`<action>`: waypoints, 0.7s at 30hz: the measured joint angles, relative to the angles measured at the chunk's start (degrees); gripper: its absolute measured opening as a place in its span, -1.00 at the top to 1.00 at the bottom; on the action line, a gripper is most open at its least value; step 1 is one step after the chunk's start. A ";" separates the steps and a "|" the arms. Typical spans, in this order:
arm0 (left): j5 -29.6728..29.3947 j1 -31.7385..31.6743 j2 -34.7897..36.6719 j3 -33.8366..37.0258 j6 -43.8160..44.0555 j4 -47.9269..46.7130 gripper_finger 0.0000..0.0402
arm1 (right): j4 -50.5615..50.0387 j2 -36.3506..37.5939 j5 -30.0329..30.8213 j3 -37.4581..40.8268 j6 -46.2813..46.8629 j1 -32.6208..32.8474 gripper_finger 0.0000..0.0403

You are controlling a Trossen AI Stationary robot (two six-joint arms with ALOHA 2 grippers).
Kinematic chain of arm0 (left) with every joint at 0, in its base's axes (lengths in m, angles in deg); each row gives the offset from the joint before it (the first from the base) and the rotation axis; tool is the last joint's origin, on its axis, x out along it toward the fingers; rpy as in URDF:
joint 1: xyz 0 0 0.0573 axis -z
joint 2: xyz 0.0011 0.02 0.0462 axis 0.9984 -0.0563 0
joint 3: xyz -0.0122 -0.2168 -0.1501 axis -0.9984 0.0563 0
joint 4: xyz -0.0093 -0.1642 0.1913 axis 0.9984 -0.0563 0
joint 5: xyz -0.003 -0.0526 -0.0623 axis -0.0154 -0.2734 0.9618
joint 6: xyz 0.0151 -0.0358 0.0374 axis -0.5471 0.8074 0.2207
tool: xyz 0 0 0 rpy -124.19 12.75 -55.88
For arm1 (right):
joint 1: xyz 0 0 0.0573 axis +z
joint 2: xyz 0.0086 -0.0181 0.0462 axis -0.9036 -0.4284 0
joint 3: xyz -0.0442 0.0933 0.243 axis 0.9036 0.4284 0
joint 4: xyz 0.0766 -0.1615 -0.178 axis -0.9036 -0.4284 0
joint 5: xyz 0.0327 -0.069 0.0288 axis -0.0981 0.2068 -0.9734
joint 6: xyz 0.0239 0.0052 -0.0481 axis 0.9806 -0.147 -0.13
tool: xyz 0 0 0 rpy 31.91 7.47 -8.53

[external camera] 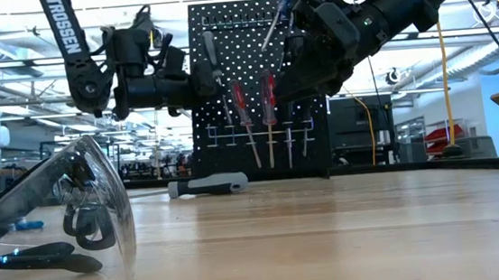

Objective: Hang tools onto peg board
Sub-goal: Hang the gray screwdriver on the pegboard

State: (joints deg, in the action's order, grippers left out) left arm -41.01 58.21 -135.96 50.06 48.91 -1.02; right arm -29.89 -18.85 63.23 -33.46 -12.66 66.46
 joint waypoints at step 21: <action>0.02 -1.46 -0.59 -0.91 1.13 -6.14 0.90 | 0.02 -0.02 0.00 0.00 0.00 -0.01 0.17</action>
State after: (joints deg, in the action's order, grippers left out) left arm -40.99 56.75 -136.55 49.15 50.03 -7.16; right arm -29.87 -18.88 63.23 -33.46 -12.66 66.45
